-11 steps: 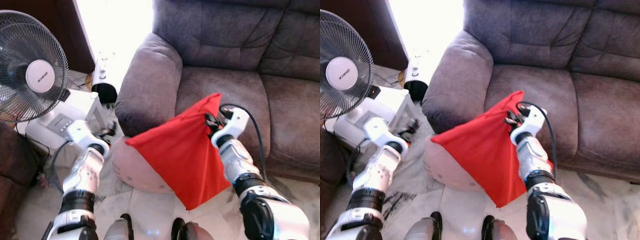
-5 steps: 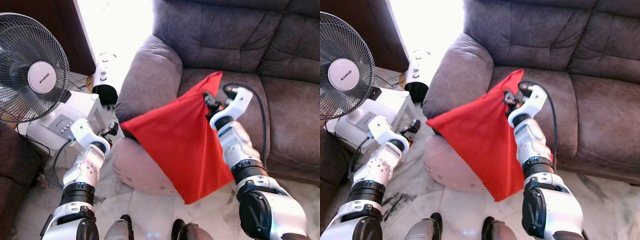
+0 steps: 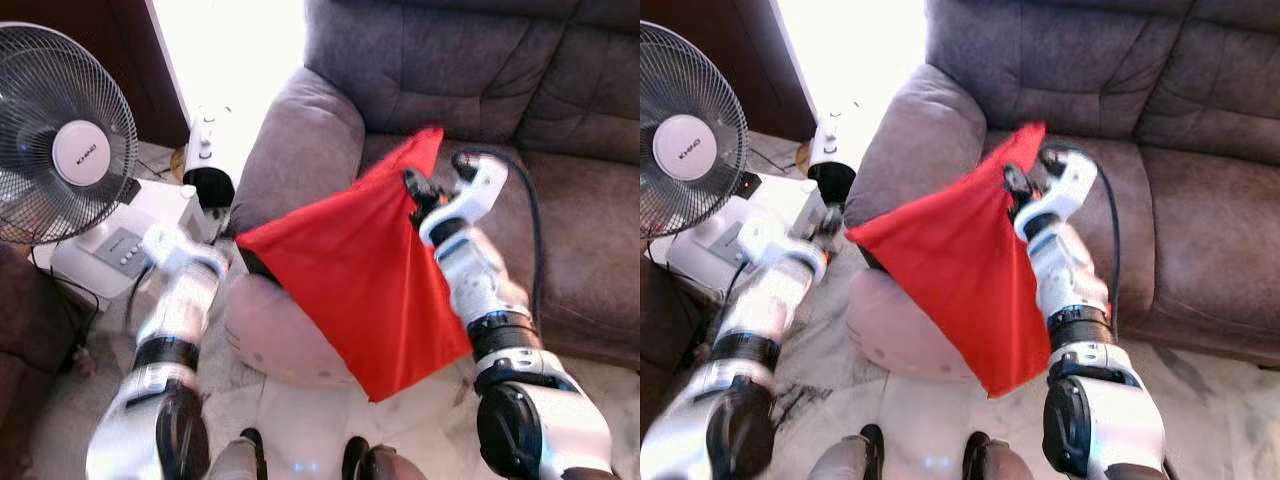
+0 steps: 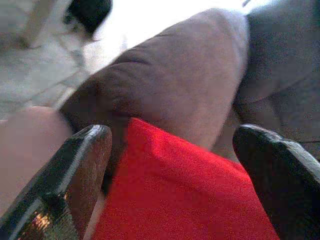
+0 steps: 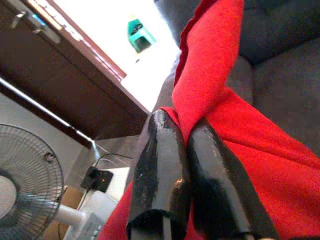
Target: Move the pillow to the sofa from floor
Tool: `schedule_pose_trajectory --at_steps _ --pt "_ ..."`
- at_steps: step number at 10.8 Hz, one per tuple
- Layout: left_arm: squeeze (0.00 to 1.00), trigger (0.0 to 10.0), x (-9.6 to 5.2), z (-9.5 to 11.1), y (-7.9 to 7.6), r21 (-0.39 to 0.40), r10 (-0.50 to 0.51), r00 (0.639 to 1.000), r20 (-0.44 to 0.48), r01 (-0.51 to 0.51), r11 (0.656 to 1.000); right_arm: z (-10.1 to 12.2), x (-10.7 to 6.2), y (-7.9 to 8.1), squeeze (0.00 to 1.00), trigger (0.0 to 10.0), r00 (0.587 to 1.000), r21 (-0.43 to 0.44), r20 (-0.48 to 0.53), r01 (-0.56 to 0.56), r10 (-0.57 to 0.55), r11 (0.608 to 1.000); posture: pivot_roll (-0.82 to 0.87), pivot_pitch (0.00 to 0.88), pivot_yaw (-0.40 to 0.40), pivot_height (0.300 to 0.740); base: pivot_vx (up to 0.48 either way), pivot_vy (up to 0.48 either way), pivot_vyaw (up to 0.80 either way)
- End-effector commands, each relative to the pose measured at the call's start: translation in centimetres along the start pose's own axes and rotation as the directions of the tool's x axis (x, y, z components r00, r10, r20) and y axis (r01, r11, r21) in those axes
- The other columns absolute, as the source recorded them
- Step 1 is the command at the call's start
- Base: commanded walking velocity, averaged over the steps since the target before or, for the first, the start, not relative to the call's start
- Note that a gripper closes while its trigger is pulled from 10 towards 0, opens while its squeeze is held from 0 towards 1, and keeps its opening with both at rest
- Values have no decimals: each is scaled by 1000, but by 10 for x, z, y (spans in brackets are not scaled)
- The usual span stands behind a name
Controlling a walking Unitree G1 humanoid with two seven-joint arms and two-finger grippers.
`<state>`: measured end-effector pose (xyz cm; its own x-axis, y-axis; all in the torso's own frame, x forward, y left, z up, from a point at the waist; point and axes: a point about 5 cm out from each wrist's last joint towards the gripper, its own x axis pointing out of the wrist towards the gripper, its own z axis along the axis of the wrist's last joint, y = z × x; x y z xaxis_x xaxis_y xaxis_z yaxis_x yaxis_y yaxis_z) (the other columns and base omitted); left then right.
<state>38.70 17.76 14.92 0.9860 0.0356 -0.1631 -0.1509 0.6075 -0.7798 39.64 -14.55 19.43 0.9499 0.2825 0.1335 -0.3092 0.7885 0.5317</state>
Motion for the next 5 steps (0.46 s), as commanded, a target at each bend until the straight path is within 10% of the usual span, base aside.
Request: schedule_pose_trajectory --at_steps 1,5 --pt "0 10000 0 -4 9 -16 34 999 -18 -34 999 36 7 25 0 10000 985 -46 126 -111 116 993 99 150 -61 740 0 0 0" --pt "0 10000 1 -13 14 -61 65 996 -59 -68 996 57 6 49 0 10000 966 7 172 -199 195 980 86 157 -61 740 0 0 0"
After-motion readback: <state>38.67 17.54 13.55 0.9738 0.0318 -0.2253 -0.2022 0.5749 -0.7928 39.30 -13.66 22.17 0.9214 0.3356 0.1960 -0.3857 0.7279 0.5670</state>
